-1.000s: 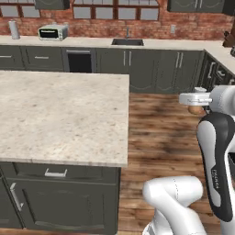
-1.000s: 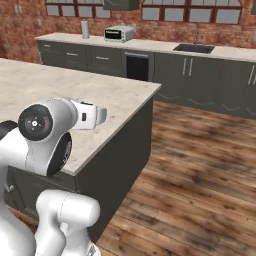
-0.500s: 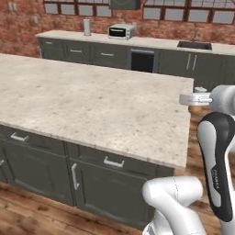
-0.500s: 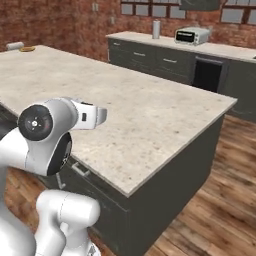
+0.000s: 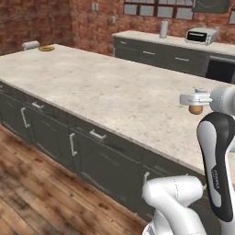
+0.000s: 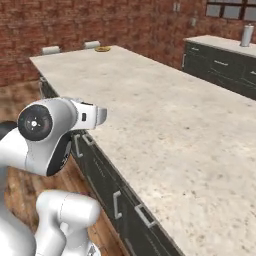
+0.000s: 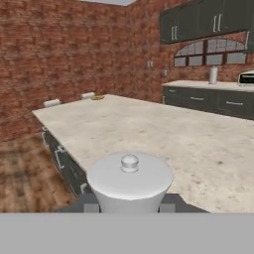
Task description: Retrieve the shaker from the cabinet and place it next the steak on a plate on the dining table.
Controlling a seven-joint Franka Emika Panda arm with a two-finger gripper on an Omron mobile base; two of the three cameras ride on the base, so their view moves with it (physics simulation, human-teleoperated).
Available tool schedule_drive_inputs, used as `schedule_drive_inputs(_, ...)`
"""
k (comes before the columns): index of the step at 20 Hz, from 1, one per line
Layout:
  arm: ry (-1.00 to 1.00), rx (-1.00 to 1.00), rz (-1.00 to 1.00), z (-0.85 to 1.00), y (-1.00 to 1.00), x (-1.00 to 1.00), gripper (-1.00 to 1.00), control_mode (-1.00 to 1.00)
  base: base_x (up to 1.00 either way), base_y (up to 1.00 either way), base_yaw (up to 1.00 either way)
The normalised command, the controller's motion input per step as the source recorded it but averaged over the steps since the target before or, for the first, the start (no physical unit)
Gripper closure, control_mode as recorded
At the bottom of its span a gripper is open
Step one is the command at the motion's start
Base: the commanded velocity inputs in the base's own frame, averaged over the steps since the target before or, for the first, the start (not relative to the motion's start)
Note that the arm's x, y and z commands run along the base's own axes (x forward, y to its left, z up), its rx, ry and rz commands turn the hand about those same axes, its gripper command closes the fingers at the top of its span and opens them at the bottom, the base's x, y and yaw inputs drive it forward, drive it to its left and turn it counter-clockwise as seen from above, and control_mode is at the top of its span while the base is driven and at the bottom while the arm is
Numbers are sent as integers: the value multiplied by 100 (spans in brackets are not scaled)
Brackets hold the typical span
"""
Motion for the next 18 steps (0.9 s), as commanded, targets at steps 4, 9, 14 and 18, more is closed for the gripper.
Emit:
schedule_drive_inputs(4,0,0,0,0,0,0,100,100,57,84,59)
schedule_drive_inputs(9,0,0,0,0,0,0,100,100,61,75,62)
schedule_drive_inputs(14,0,0,0,0,0,0,100,100,100,57,46)
schedule_drive_inputs(18,0,0,0,0,0,0,100,100,100,45,36)
